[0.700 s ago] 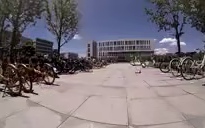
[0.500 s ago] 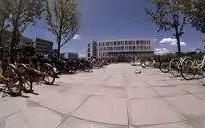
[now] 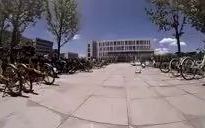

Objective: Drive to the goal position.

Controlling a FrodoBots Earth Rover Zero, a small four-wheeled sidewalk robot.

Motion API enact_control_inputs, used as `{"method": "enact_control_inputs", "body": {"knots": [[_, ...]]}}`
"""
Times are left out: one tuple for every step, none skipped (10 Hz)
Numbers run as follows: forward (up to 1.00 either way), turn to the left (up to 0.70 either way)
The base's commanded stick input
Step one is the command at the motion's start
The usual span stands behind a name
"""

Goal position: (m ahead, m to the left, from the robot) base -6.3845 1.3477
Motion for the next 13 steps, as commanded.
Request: {"method": "enact_control_inputs", "body": {"knots": [[-0.24,0.00],[-0.31,0.00],[-0.38,0.00],[-0.46,0.00],[-0.50,0.00],[-0.50,0.00],[-0.50,0.00],[-0.50,0.00],[-0.50,0.00],[-0.50,0.00],[-0.50,0.00],[-0.50,0.00],[-0.50,0.00]]}}
